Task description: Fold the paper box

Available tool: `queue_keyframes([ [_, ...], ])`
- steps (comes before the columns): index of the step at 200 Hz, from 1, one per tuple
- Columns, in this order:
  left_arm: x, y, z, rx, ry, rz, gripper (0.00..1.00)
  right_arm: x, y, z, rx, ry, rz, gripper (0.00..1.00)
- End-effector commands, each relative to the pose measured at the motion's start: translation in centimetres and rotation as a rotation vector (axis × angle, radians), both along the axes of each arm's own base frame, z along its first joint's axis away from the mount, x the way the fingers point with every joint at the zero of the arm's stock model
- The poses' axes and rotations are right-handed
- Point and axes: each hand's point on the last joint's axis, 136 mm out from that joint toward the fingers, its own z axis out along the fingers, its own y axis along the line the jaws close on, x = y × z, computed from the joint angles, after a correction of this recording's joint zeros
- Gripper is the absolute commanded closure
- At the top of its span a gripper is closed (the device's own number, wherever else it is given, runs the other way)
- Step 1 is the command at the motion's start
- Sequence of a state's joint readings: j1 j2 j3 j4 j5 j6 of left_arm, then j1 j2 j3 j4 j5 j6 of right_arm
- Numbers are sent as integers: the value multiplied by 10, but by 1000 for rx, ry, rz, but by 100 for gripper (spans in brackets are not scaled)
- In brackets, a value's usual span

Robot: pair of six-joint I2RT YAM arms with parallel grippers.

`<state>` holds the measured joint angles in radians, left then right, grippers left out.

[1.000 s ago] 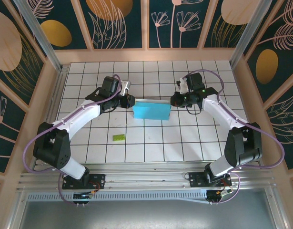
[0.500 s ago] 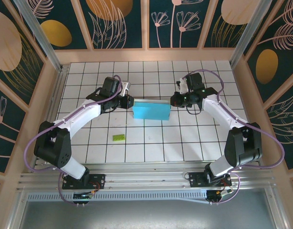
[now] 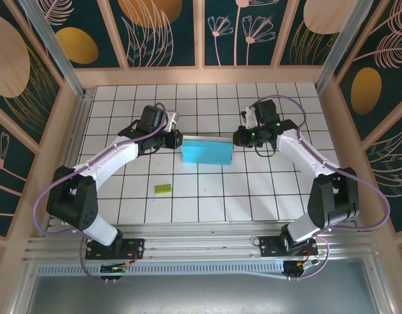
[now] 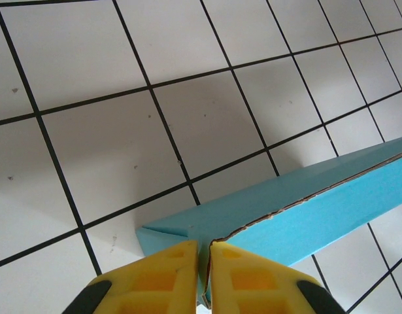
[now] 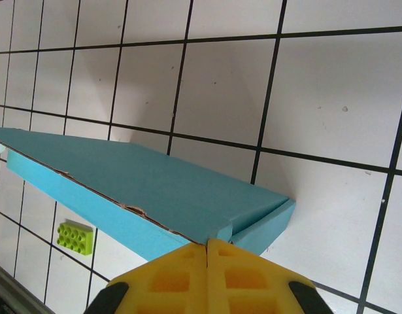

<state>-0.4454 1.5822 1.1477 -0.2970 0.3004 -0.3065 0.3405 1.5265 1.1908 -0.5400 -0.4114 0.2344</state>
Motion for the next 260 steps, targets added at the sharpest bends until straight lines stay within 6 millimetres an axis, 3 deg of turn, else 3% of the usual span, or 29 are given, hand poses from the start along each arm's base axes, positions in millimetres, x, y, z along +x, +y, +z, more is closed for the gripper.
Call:
queue_keyframes([
  [1, 1, -8, 15, -48, 8, 7, 90, 2, 3, 3, -14, 0, 9, 98],
  [142, -22, -3, -16, -79, 141, 56, 94, 0, 3, -3, -13, 31, -37, 98],
  [260, -39, 16, -42, -7, 217, 118, 93, -3, 2, -6, -16, 37, -38, 99],
])
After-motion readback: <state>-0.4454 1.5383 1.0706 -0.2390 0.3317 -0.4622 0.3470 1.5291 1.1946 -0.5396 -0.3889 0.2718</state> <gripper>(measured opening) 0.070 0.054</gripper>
